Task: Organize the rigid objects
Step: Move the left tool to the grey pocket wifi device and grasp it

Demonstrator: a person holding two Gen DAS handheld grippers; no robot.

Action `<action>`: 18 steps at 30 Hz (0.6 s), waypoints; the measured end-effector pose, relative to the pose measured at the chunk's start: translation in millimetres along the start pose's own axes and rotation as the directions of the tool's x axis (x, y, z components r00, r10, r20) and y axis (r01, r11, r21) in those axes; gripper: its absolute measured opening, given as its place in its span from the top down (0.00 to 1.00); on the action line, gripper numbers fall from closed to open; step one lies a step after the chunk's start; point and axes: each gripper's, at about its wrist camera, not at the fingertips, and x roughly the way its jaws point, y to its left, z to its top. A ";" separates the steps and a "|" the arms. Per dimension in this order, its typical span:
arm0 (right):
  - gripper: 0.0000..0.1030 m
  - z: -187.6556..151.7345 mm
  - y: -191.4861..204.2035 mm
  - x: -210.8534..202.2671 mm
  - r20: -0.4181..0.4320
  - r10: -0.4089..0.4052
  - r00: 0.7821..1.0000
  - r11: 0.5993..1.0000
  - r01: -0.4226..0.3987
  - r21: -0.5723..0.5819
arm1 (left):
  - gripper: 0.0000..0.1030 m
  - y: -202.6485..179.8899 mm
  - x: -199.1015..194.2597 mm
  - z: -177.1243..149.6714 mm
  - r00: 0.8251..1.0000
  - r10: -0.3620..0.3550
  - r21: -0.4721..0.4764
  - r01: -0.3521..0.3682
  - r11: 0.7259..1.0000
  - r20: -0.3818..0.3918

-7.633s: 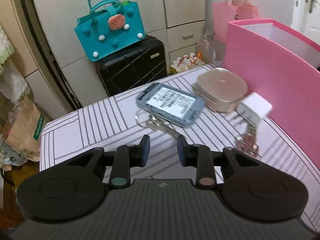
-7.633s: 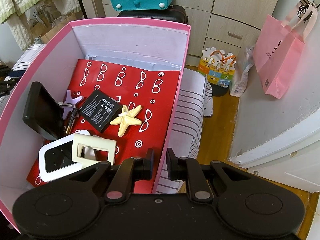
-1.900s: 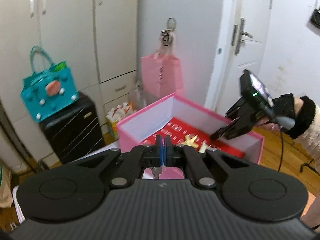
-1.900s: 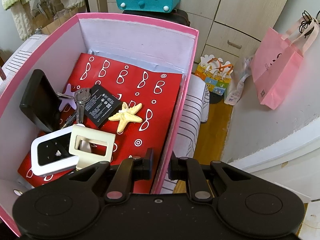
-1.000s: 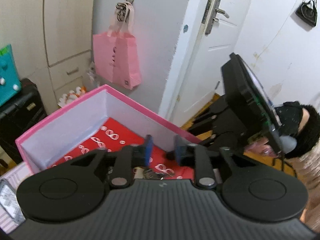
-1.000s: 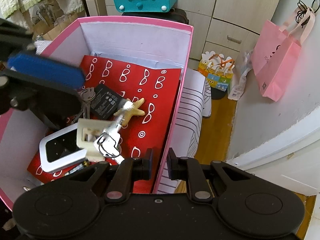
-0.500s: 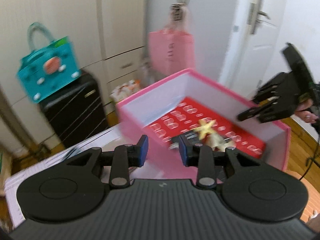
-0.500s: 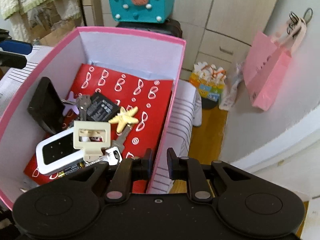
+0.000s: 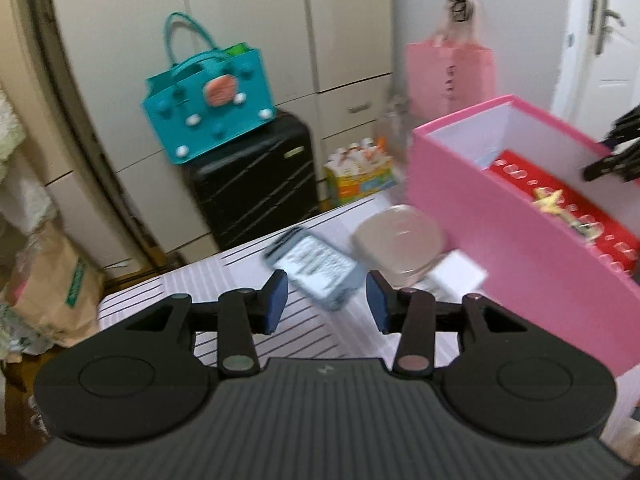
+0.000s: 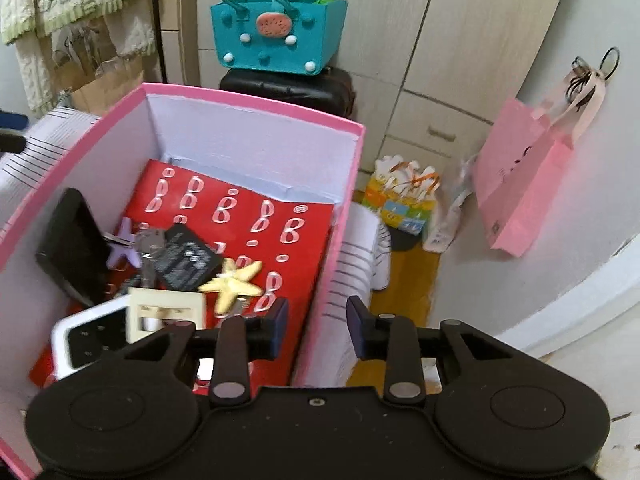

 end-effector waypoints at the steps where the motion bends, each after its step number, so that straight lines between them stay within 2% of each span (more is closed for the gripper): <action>1: 0.65 0.9 1.3 -2.6 0.000 0.003 1.000 1.000 -0.003 0.002 | 0.59 2.7 2.3 -2.2 1.000 0.010 0.007 -0.010 1.000 -0.002; 5: 0.67 0.7 3.7 -10.2 -0.012 0.010 1.000 0.999 -0.010 0.051 | 0.59 1.0 10.5 -8.2 0.999 0.051 0.077 -0.051 0.996 0.004; 7: 0.75 -1.4 5.1 -12.6 -0.023 -0.016 1.000 0.998 0.017 0.054 | 0.59 -1.5 15.8 -10.8 0.999 0.038 0.103 -0.037 0.994 -0.006; 9: 0.90 -3.5 4.7 -14.1 -0.034 -0.042 0.999 0.998 0.044 0.055 | 0.59 -5.2 21.8 -11.7 1.000 0.008 0.124 -0.005 0.992 -0.022; 10: 0.93 -4.1 4.3 -14.6 -0.039 -0.048 0.998 0.997 0.050 0.054 | 0.59 -7.2 25.5 -11.7 1.000 -0.001 0.137 0.004 0.991 -0.024; 14: 0.92 -2.9 5.6 -14.3 -0.051 -0.048 0.998 0.998 0.050 0.037 | 0.59 -23.9 41.0 -11.7 1.000 0.010 0.210 -0.005 0.978 -0.026; 18: 0.92 -0.8 4.7 -13.8 -0.065 -0.049 0.997 0.998 0.051 0.035 | 0.59 -28.6 61.6 -7.3 0.997 -0.022 0.211 0.037 0.977 -0.070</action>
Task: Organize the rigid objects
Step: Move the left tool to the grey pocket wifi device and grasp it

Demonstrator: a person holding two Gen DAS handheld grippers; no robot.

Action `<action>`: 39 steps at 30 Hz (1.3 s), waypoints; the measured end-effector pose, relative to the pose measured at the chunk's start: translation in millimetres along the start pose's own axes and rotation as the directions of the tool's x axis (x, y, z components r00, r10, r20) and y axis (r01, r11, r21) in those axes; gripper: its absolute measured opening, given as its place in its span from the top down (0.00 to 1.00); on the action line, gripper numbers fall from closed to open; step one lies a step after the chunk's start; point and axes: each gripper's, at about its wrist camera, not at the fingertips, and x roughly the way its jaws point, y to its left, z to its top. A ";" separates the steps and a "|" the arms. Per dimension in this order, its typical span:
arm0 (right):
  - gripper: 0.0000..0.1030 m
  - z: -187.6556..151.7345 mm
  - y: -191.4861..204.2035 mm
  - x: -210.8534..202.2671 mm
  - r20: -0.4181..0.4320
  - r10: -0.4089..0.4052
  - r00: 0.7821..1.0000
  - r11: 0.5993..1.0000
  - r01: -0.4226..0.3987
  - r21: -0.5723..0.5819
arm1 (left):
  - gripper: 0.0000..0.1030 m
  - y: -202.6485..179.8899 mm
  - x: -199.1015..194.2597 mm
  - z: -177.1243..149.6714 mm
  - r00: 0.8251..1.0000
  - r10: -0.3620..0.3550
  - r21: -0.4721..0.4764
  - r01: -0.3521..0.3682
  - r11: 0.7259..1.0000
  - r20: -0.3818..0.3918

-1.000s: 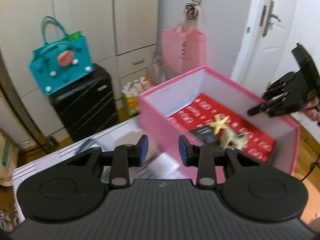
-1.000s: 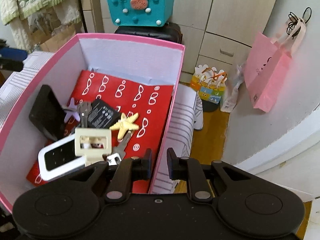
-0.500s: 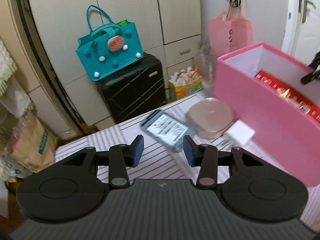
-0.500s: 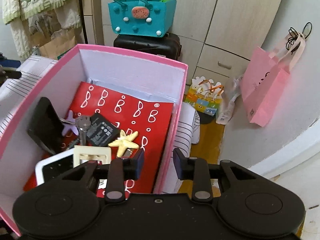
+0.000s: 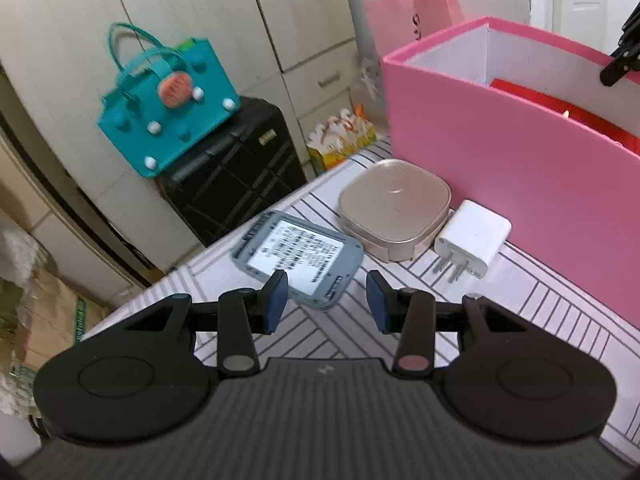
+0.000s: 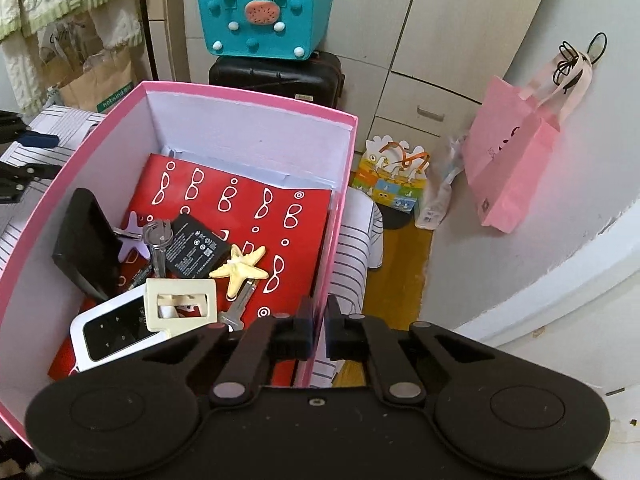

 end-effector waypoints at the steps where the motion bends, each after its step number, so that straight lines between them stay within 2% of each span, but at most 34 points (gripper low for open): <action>1: 0.92 0.3 -0.9 -0.2 -0.003 0.003 1.000 1.000 -0.003 0.003 | 0.59 -0.7 4.2 1.0 1.000 -0.001 0.004 0.001 1.000 -0.006; 5: 0.92 1.3 -2.0 0.2 -0.010 0.011 1.000 1.000 -0.011 0.009 | 0.59 -4.6 22.2 4.8 0.999 0.006 0.034 -0.005 0.999 -0.037; 9: 0.92 0.8 -2.6 0.1 -0.010 0.015 1.000 1.000 -0.015 0.005 | 0.62 -0.1 33.5 7.6 0.998 -0.015 0.000 0.015 1.000 -0.055; 10: 0.92 0.2 -2.8 0.3 -0.010 0.017 1.000 1.000 -0.016 0.006 | 0.64 1.7 33.7 8.3 0.998 -0.025 -0.013 0.024 1.000 -0.055; 12: 0.92 -1.4 -2.3 1.6 -0.014 0.020 1.000 1.000 -0.020 0.002 | 0.82 6.9 31.8 9.1 0.997 -0.061 -0.046 0.059 0.997 -0.053; 14: 0.92 -4.0 -2.1 4.0 -0.019 0.026 0.999 1.000 -0.026 -0.002 | 0.88 11.2 27.2 7.6 0.995 -0.092 -0.079 0.088 0.993 -0.049; 20: 0.92 -10.4 -2.6 8.5 -0.017 0.040 0.999 0.999 -0.040 -0.002 | 0.89 9.8 11.2 -7.7 0.990 -0.126 -0.117 0.118 0.986 -0.060; 24: 0.92 -10.4 -2.3 8.1 -0.013 0.042 0.999 0.999 -0.042 -0.010 | 0.95 11.4 1.7 -11.7 0.978 -0.189 -0.215 0.167 0.962 -0.085; 26: 0.92 -10.5 -0.9 8.1 -0.015 0.037 0.999 0.999 -0.037 -0.017 | 0.95 14.8 -0.8 -11.5 0.969 -0.228 -0.305 0.190 0.933 -0.091; 27: 0.92 -10.1 -0.8 7.9 -0.014 0.037 0.999 0.999 -0.037 -0.017 | 0.92 13.3 -3.1 -11.4 0.967 -0.239 -0.316 0.202 0.927 -0.083; 29: 0.92 -9.9 -1.2 7.9 -0.015 0.036 0.999 0.999 -0.037 -0.013 | 0.91 5.2 -11.0 -8.6 0.971 -0.229 -0.287 0.201 0.937 -0.067; 31: 0.92 -10.2 -1.3 8.0 -0.015 0.034 0.999 0.999 -0.035 -0.011 | 0.81 -3.2 -19.2 -6.9 0.974 -0.223 -0.230 0.206 0.951 -0.047; 33: 0.92 -10.2 -1.6 7.4 -0.013 0.037 0.999 0.999 -0.037 -0.010 | 0.64 -6.2 -26.7 -4.9 0.977 -0.211 -0.185 0.202 0.962 -0.029; 37: 0.92 -11.2 -1.9 7.8 -0.011 0.038 0.999 0.999 -0.038 -0.009 | 0.55 0.8 -33.2 -6.3 0.986 -0.163 -0.114 0.158 0.981 -0.035; 39: 0.91 -11.2 -2.2 7.5 -0.010 0.041 0.999 0.999 -0.041 -0.010 | 0.47 13.5 -28.9 -9.0 0.990 -0.133 -0.097 0.129 0.987 -0.036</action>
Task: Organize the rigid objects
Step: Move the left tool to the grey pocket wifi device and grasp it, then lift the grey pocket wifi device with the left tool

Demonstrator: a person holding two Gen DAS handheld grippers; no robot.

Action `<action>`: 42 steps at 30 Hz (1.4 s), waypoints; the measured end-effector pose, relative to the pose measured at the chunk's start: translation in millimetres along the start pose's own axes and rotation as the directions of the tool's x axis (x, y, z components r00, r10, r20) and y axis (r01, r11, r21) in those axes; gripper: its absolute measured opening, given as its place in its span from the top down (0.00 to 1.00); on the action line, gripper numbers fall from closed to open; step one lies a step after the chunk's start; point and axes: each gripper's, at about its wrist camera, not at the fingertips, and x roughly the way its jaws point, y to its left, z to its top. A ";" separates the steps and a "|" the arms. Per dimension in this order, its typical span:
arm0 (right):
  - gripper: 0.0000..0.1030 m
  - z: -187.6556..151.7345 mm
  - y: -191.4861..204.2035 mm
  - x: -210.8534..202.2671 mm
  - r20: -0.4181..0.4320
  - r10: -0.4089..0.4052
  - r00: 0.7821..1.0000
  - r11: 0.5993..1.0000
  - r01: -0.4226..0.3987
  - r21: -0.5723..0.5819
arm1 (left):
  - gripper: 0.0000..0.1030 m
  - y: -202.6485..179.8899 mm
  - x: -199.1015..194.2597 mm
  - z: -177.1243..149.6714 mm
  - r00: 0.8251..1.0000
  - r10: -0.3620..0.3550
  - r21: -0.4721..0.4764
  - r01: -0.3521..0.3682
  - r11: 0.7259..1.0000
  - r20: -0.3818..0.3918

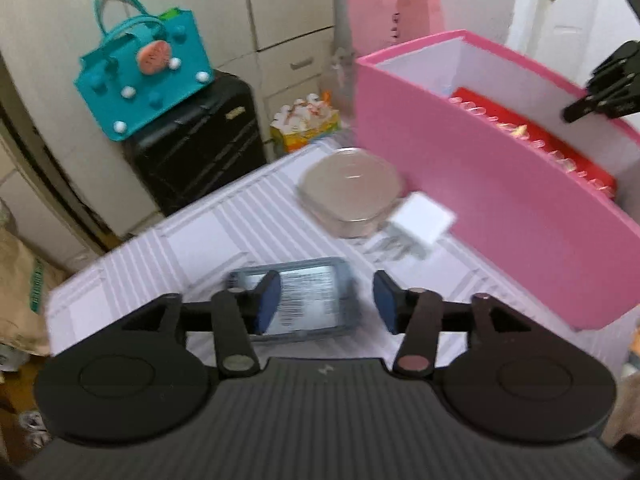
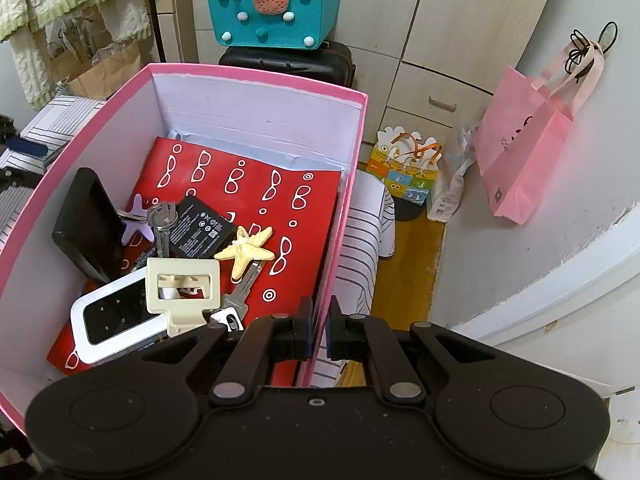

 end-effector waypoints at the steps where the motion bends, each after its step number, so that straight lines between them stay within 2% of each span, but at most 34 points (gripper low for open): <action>1: 0.91 -0.1 -0.3 -0.1 0.001 0.002 1.000 1.000 -0.002 0.001 | 0.47 5.1 1.5 -2.1 1.000 0.005 0.008 -0.005 1.000 0.004; 3: 0.91 -0.8 -1.0 -0.4 0.004 0.004 1.000 1.000 -0.004 0.004 | 0.46 14.6 4.1 -7.1 0.999 0.006 0.029 -0.007 1.000 0.035; 6: 0.91 -2.2 -2.2 -1.2 0.007 0.010 1.000 1.000 -0.010 0.013 | 0.44 20.9 9.2 -12.1 0.998 -0.050 0.089 0.046 0.995 0.045; 13: 0.91 -6.3 -2.3 -3.1 -0.002 0.014 1.000 1.000 -0.014 0.023 | 0.43 17.4 18.9 -12.7 0.998 -0.057 0.201 0.062 0.978 -0.027; 16: 0.91 -6.8 -3.0 -3.5 -0.008 0.023 1.000 0.999 -0.023 0.035 | 0.35 11.2 17.7 -14.3 0.997 -0.046 0.287 0.060 0.956 -0.058; 19: 0.88 -4.9 -3.4 -2.4 -0.017 0.033 0.999 0.999 -0.032 0.043 | 0.35 1.7 19.0 -15.2 0.995 -0.021 0.400 0.059 0.915 -0.100; 23: 0.89 2.5 -4.9 -0.7 -0.037 0.033 0.999 0.998 -0.031 0.050 | 0.34 -9.6 27.2 -10.6 0.987 0.001 0.546 0.086 0.833 -0.158; 27: 0.89 11.3 -7.3 -1.9 -0.037 0.029 0.999 0.998 -0.027 0.056 | 0.33 -14.7 36.4 -0.4 0.980 -0.023 0.626 0.144 0.767 -0.197; 29: 0.88 14.7 -8.6 -2.5 -0.035 0.029 0.999 0.998 -0.027 0.062 | 0.30 -16.2 40.7 4.9 0.978 -0.035 0.649 0.164 0.743 -0.207; 32: 0.88 17.8 -9.3 -3.2 -0.037 0.027 0.999 0.998 -0.025 0.055 | 0.25 -16.8 47.3 12.2 0.974 -0.066 0.661 0.195 0.725 -0.216; 35: 0.88 19.2 -10.3 -3.7 -0.038 0.029 0.999 0.998 -0.027 0.051 | 0.18 -12.6 54.5 18.8 0.971 -0.104 0.634 0.219 0.742 -0.215; 38: 0.88 19.8 -9.8 -3.7 -0.040 0.034 0.999 0.999 -0.032 0.041 | 0.15 -4.0 62.5 23.7 0.963 -0.151 0.564 0.255 0.786 -0.225; 42: 0.87 21.1 -8.5 -3.2 -0.038 0.037 0.999 0.999 -0.036 0.030 | 0.13 13.1 71.1 27.0 0.949 -0.203 0.414 0.290 0.863 -0.243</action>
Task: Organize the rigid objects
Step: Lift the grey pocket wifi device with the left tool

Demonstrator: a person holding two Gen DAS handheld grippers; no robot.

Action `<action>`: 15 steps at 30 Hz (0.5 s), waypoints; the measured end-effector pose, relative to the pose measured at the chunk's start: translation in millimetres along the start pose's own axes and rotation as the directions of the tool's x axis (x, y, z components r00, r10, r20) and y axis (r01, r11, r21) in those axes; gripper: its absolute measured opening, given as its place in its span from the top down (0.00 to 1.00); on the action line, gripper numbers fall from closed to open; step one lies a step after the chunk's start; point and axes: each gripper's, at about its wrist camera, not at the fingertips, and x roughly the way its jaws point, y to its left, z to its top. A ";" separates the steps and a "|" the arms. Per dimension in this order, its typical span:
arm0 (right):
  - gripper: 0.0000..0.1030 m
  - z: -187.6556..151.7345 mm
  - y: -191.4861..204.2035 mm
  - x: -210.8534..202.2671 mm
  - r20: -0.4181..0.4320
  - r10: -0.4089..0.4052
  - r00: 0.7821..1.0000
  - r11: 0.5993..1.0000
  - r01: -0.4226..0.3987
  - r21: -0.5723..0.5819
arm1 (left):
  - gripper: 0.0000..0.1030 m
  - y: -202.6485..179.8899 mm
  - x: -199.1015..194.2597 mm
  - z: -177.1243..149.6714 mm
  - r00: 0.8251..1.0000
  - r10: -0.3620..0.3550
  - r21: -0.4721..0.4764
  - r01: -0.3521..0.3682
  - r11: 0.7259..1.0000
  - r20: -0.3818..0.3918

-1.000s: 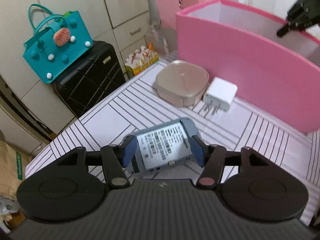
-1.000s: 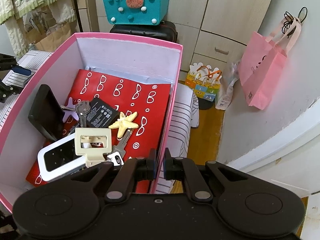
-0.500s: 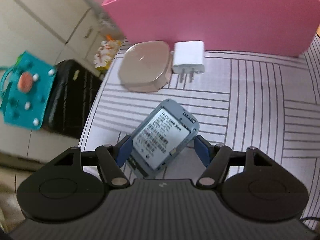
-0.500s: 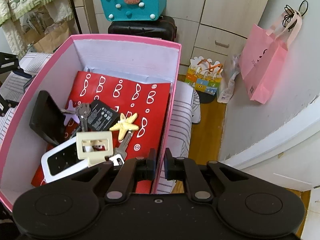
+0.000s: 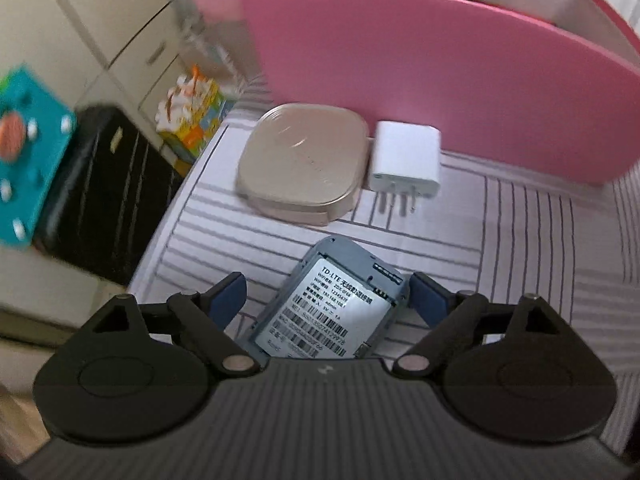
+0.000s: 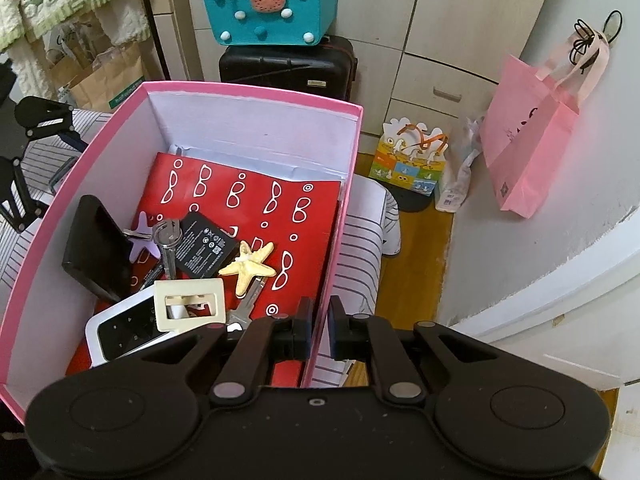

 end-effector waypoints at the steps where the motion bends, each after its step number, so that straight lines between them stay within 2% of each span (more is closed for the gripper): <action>1: 0.87 0.3 -0.2 0.6 0.002 0.000 1.000 1.000 0.000 0.000 | 0.13 3.6 0.7 -1.6 1.000 -0.012 -0.041 0.012 0.999 0.001; 4: 0.87 0.2 -2.0 1.2 0.010 0.008 1.000 1.000 -0.008 0.009 | 0.17 4.8 -1.8 -8.9 1.000 -0.002 -0.114 0.005 0.993 0.027; 8: 0.87 -0.4 -3.1 1.9 0.017 0.010 1.000 1.000 -0.011 0.012 | 0.31 -6.9 -8.3 -12.2 0.999 0.043 -0.199 -0.042 0.979 0.002; 12: 0.87 -1.1 -4.4 2.3 0.026 0.015 1.000 1.000 -0.016 0.015 | 0.33 -13.0 -13.7 -6.8 0.991 0.067 -0.385 -0.108 0.917 -0.118; 15: 0.87 -1.9 -5.8 2.2 0.033 0.021 0.999 1.000 -0.022 0.020 | 0.33 -15.5 -18.1 -10.1 0.993 0.018 -0.489 -0.072 0.869 -0.114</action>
